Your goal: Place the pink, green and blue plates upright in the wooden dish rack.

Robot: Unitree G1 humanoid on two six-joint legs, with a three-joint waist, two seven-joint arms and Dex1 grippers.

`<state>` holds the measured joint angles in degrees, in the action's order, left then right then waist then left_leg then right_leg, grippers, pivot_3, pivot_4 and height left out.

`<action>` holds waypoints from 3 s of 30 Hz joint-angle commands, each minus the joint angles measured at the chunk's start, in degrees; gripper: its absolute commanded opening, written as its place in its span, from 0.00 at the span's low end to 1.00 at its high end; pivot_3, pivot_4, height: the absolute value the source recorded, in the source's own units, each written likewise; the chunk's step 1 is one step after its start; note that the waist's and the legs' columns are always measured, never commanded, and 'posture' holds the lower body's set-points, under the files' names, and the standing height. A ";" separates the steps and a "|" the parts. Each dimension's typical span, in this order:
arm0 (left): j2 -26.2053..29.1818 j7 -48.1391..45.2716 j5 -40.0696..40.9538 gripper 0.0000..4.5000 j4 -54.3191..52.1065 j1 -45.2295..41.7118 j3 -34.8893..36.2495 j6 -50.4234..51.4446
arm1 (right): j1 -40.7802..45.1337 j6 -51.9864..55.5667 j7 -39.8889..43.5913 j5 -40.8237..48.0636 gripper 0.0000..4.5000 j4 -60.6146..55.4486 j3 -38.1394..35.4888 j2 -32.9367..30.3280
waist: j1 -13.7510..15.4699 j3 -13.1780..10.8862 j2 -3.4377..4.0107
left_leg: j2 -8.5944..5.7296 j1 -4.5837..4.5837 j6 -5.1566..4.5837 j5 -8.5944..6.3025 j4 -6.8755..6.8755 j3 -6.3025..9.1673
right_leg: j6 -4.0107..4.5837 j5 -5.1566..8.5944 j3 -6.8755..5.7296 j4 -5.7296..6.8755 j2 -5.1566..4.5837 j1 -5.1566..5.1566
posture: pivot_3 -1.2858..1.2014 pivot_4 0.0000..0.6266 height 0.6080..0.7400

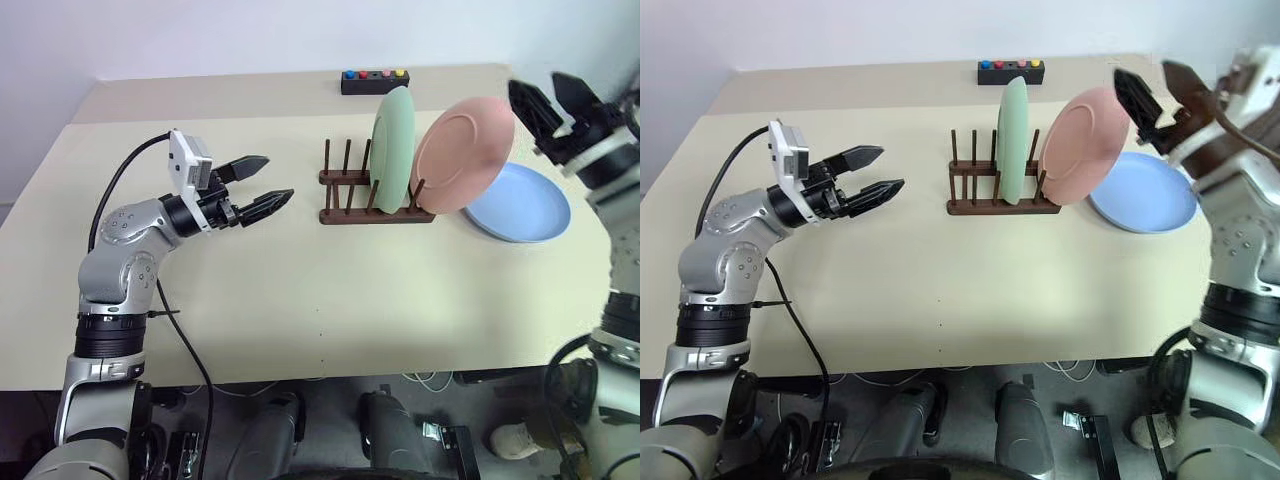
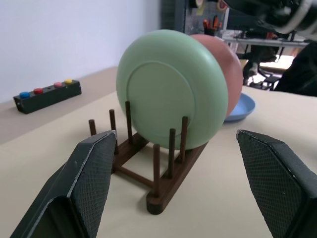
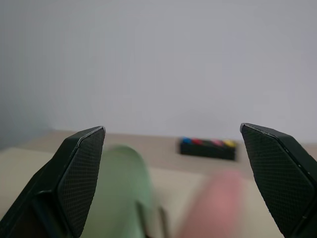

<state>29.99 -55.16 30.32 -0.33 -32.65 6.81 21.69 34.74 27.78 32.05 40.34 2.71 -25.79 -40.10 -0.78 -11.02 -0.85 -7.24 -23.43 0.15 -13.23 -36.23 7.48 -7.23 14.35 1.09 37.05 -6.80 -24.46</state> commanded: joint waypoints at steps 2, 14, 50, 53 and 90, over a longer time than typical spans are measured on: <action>1.79 -2.69 -0.35 0.89 0.07 -1.28 -0.54 -1.38 | -7.94 -1.13 6.84 -1.79 0.99 -3.02 -3.35 -6.96 | 0.12 0.00 0.00 | 0.03 0.02 0.00 0.00 0.01 0.00 | 0.00 0.00 -0.02 0.01 0.02 0.00 | 0.52 0.24 1.00; 1.98 -5.31 -0.85 0.89 2.08 -2.57 -1.62 -1.99 | -20.69 -4.24 14.90 -14.11 0.99 0.17 4.61 -15.37 | 0.17 0.02 0.03 | 0.08 0.05 -0.01 0.00 -0.03 -0.16 | 0.04 -0.04 0.06 -0.03 0.04 0.03 | 0.52 0.24 1.00; 7.49 -10.13 7.39 0.89 -13.67 2.48 -4.41 10.04 | -2.91 -12.31 18.31 -32.90 0.36 31.49 21.93 -9.77 | 0.02 0.02 0.04 | 0.11 0.07 0.28 0.16 -0.02 -0.19 | 0.05 -0.05 0.09 -0.01 0.05 0.04 | 0.52 0.24 1.00; 7.56 -9.93 7.41 0.89 -13.33 2.17 -4.51 9.97 | -2.29 -13.62 17.19 -33.98 0.03 32.41 22.05 -9.55 | -0.02 0.02 0.04 | 0.10 0.07 0.28 0.16 -0.03 -0.19 | 0.05 -0.05 0.09 -0.01 0.05 0.04 | 0.52 0.24 1.00; 3.22 -1.82 2.03 0.89 -5.93 1.35 -0.80 -2.54 | 33.38 10.40 -5.62 14.46 0.01 1.21 -1.75 9.54 | -0.15 0.02 0.08 | 0.15 0.05 0.22 0.13 0.02 -0.20 | 0.06 -0.05 0.17 0.04 0.06 -0.07 | 0.52 0.24 1.00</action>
<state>32.81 -57.31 32.47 -5.34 -31.30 3.97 20.52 66.67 36.78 28.38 51.16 6.84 -26.32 -31.28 -0.93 -11.00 -0.77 -7.09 -23.38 0.33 -13.13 -36.22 7.28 -7.17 14.30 1.26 37.09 -6.74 -24.52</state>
